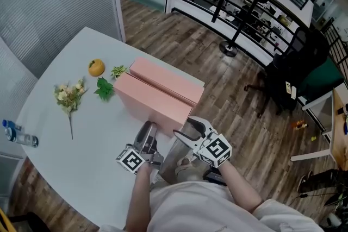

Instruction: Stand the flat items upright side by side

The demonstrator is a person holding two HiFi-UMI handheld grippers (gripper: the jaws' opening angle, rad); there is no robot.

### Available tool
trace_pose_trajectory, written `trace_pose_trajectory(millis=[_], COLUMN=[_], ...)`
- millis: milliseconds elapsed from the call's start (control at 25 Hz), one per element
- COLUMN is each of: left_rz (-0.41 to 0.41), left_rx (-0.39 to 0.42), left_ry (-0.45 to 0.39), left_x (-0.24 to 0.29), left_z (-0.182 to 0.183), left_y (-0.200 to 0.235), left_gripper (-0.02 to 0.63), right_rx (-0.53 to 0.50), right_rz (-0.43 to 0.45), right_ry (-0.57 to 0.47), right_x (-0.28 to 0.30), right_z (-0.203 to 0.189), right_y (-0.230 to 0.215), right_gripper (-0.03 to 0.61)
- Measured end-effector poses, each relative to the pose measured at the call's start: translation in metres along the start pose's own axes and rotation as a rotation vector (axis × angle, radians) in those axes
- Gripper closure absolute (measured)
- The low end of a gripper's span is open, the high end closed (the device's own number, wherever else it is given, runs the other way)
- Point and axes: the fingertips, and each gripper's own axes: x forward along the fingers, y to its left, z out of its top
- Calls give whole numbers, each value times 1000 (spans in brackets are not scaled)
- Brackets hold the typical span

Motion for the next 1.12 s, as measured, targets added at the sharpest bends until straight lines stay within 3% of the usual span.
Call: trace_pose_trajectory(millis=[1120], left_rz=[-6], left_rx=[-12], left_ry=[41], left_x=[6], left_z=[-6], left_y=[-5], left_gripper=[411], right_rx=[-1], right_rz=[-10], right_ry=[-10], right_x=[-2], right_z=[1], right_y=[-9], right_gripper=[310])
